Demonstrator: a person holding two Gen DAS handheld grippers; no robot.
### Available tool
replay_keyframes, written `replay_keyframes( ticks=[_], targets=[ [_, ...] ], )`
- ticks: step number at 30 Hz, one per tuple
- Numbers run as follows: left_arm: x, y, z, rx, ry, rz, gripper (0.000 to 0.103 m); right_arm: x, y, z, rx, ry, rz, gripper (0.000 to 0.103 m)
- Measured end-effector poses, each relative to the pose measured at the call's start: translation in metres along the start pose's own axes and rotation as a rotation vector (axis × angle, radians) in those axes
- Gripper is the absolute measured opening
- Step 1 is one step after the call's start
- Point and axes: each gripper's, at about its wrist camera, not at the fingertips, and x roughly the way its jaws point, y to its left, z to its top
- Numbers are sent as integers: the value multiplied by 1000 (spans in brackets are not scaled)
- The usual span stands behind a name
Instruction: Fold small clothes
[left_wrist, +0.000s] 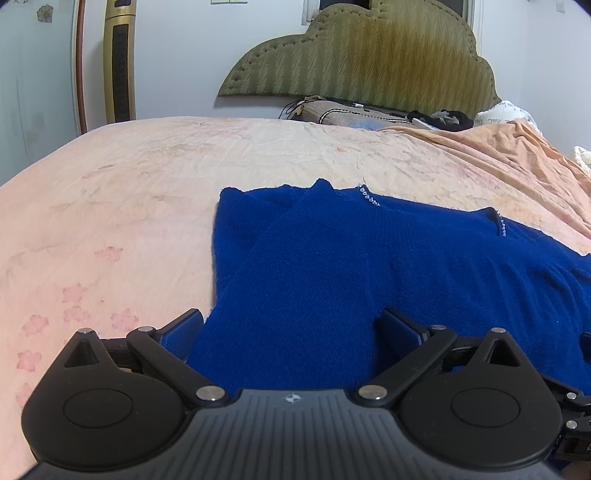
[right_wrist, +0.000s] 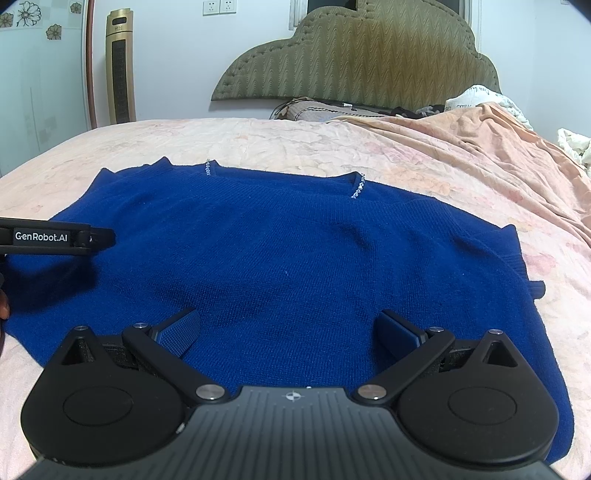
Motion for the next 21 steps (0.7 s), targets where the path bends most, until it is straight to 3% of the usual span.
replay_keyframes(
  ticks=[4, 6, 9, 11, 15, 21],
  targets=[
    [-9, 9, 11, 1, 45, -75, 103, 0, -3, 1, 12, 7, 6, 103],
    [-23, 21, 21, -21, 10, -117, 103, -2, -4, 4, 29, 28, -1, 103],
    [-39, 44, 39, -8, -64, -97, 103, -14, 1, 5, 90, 25, -17, 102],
    [-41, 60, 52, 29, -72, -71, 103, -28, 15, 3, 43, -11, -8, 102],
    [-27, 84, 72, 75, 33, -101, 103, -53, 59, -6, -144, -76, -20, 102],
    [10, 103, 79, 19, 209, -150, 103, -81, 125, -22, -429, -145, 14, 102]
  ],
)
